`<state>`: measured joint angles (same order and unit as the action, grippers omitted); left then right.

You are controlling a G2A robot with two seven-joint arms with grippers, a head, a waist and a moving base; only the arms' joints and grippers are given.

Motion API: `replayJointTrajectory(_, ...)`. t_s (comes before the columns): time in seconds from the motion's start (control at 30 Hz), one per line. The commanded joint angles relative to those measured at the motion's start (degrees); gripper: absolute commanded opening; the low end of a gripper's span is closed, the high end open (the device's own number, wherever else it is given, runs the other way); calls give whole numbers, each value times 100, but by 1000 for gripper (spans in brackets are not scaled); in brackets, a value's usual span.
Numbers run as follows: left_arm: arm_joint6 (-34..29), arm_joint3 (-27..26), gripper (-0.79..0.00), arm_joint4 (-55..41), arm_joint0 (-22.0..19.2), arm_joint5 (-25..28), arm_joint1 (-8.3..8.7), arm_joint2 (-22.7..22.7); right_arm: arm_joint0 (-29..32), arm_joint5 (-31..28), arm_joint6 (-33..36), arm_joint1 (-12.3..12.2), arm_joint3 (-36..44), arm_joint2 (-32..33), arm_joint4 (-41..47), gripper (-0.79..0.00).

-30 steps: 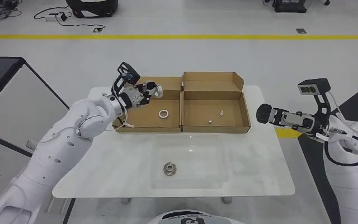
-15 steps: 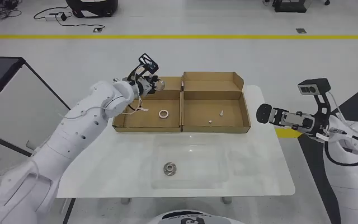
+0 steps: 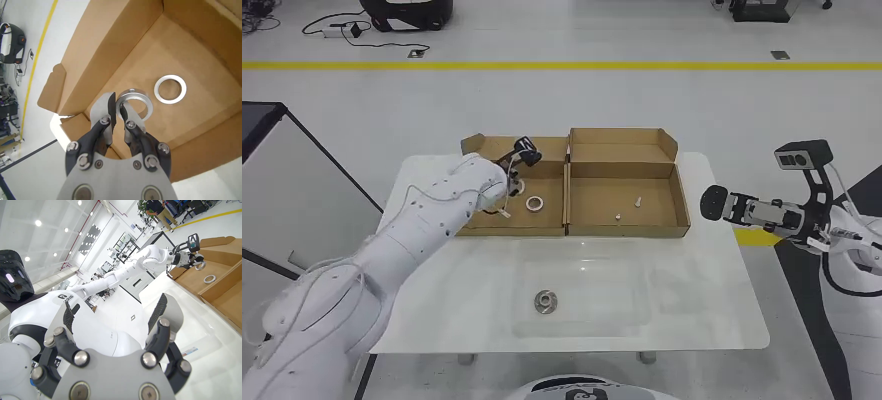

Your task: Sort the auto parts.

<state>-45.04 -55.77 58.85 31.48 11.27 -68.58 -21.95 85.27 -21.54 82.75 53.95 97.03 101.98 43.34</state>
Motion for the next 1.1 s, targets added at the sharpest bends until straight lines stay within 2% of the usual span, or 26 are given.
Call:
replayJointTrajectory(0.0, -48, 283, -785, 272, -72, 26, -144, 156, 0, 0, 0, 0, 0, 0, 0, 0)
replayJointTrajectory(0.23, -80, 899, -785, 367, -145, 202, -493, 286, 0, 0, 0, 0, 0, 0, 0, 0)
replayJointTrajectory(0.6, -98, 1385, -785, 513, -74, 294, -795, 296, 0, 0, 0, 0, 0, 0, 0, 0)
replayJointTrajectory(0.67, -94, 1425, -520, 534, -77, 287, -826, 279, 0, 0, 0, 0, 0, 0, 0, 0)
replayJointTrajectory(0.7, -90, 1453, -222, 555, -80, 278, -848, 263, 0, 0, 0, 0, 0, 0, 0, 0)
replayJointTrajectory(0.73, -87, 1467, 0, 572, -83, 273, -862, 250, 0, 0, 0, 0, 0, 0, 0, 0)
replayJointTrajectory(1.07, -63, 1468, 0, 757, -126, 87, -881, 9, 0, 0, 0, 0, 0, 0, 0, 0)
